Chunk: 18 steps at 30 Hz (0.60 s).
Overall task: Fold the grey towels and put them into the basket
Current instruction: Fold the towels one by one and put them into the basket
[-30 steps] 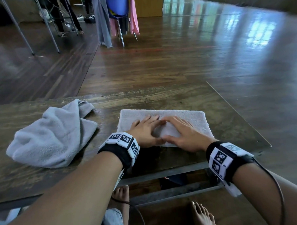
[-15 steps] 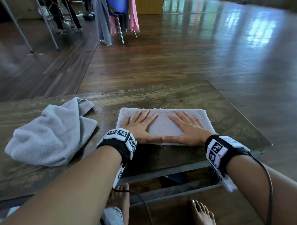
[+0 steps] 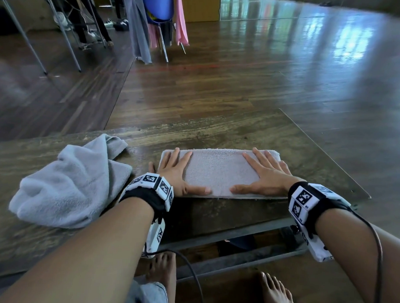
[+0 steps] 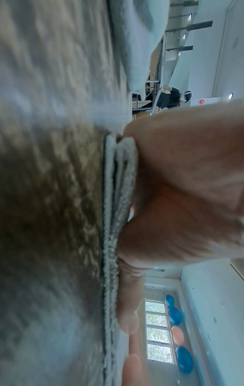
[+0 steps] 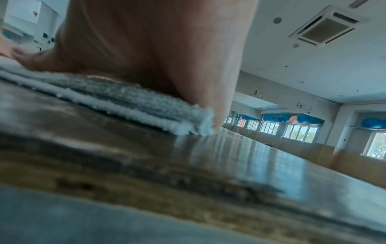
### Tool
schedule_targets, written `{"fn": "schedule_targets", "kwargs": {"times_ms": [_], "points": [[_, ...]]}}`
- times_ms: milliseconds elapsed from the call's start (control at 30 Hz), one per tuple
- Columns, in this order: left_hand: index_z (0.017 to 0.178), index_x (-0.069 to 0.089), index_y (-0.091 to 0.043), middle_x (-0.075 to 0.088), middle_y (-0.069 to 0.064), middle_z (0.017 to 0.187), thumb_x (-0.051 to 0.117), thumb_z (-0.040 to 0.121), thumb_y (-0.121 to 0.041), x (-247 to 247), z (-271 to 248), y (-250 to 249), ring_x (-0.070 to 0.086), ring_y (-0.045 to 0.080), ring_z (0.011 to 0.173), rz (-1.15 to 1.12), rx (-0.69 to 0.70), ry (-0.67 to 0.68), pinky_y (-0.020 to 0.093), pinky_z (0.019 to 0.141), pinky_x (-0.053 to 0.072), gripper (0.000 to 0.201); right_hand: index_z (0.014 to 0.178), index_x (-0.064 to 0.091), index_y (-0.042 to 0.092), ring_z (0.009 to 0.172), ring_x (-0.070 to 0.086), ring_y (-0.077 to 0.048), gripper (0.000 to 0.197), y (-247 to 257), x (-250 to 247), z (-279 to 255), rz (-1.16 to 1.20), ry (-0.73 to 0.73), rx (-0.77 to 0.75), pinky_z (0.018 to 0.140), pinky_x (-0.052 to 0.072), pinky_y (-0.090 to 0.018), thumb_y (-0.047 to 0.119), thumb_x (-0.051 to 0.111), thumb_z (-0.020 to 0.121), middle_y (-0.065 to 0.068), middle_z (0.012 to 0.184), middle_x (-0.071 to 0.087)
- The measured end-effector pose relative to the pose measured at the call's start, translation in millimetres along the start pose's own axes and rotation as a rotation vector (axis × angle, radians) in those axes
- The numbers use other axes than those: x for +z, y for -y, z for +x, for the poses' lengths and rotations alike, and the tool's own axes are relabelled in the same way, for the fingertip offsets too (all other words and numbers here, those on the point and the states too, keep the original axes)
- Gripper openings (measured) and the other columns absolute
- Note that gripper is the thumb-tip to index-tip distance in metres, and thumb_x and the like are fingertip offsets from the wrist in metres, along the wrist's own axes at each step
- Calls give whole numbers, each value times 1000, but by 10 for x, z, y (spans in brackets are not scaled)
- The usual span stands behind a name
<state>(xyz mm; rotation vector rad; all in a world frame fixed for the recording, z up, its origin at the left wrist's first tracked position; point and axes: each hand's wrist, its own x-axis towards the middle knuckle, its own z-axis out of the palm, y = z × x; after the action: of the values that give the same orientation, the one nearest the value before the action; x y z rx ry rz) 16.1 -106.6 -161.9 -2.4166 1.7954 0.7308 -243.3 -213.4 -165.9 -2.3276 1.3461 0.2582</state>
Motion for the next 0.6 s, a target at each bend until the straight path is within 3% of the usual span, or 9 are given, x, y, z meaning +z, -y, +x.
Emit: {"fn": "schedule_targets", "kwargs": {"times_ms": [133, 233, 300, 367, 400, 467, 500, 533, 600], "points": [[148, -23, -49, -33, -17, 158, 46, 37, -104, -26, -36, 106, -28, 21, 148, -20, -27, 29, 62, 116, -13, 142, 156, -13, 48, 152, -26, -14, 140, -53, -40, -44, 9, -10, 36, 123, -9, -56, 112, 15, 34, 15, 165, -25], [150, -21, -45, -27, -18, 160, 36, 36, -107, -73, -28, 228, -19, 21, 151, 31, -21, 31, 64, 117, -4, 142, 158, -7, 44, 153, -23, -17, 122, -31, -16, -98, -40, -54, 74, 123, -8, -56, 106, 14, 55, 9, 168, -20], [155, -9, -40, -14, -14, 165, 28, 39, -109, -95, -23, 267, -8, 22, 153, 37, -7, -41, 63, 118, 2, 139, 156, 19, 43, 155, -6, -24, 97, 73, -52, -150, -127, -212, 27, 124, 0, -51, 95, 24, 75, -1, 169, 6], [157, 8, -33, 4, -8, 166, 20, 49, -106, -98, -5, 229, 4, 22, 153, 18, 10, -157, 61, 119, 10, 130, 139, 46, 38, 138, 33, -22, 65, 240, -132, -218, -129, -398, -97, 117, 27, -45, 77, 38, 87, 1, 145, 49], [156, 16, -30, 9, -5, 166, 21, 57, -101, -89, -10, 192, 8, 22, 153, 5, 12, -197, 61, 119, 14, 122, 130, 52, 38, 120, 50, -15, 52, 345, -175, -260, -55, -392, -154, 106, 39, -41, 70, 42, 91, 7, 122, 63], [151, 26, -26, 15, -1, 165, 34, 76, -88, -55, -42, 122, 12, 21, 152, -28, 1, -226, 59, 118, 19, 98, 124, 55, 38, 83, 61, -7, 39, 559, -180, -350, 123, -148, -204, 85, 46, -34, 63, 49, 94, 11, 90, 67], [149, 29, -24, 18, 0, 164, 40, 82, -81, -43, -60, 84, 15, 21, 151, -40, -9, -235, 56, 117, 21, 88, 129, 54, 37, 82, 60, -8, 41, 640, -150, -379, 139, -27, -206, 84, 45, -33, 60, 53, 95, 10, 92, 66], [147, 31, -23, 24, 2, 162, 45, 86, -74, -45, -75, 50, 20, 22, 149, -37, -19, -252, 54, 116, 24, 81, 136, 51, 36, 90, 58, -12, 47, 682, -125, -380, 102, 24, -193, 87, 44, -34, 58, 56, 94, 6, 101, 64], [141, 38, -20, 41, 7, 151, 48, 87, -66, -74, -96, -15, 34, 29, 140, 18, -52, -310, 51, 111, 31, 72, 144, 45, 30, 110, 56, -23, 57, 697, -127, -361, 36, -23, -134, 98, 44, -39, 54, 59, 94, -6, 124, 61]]}}
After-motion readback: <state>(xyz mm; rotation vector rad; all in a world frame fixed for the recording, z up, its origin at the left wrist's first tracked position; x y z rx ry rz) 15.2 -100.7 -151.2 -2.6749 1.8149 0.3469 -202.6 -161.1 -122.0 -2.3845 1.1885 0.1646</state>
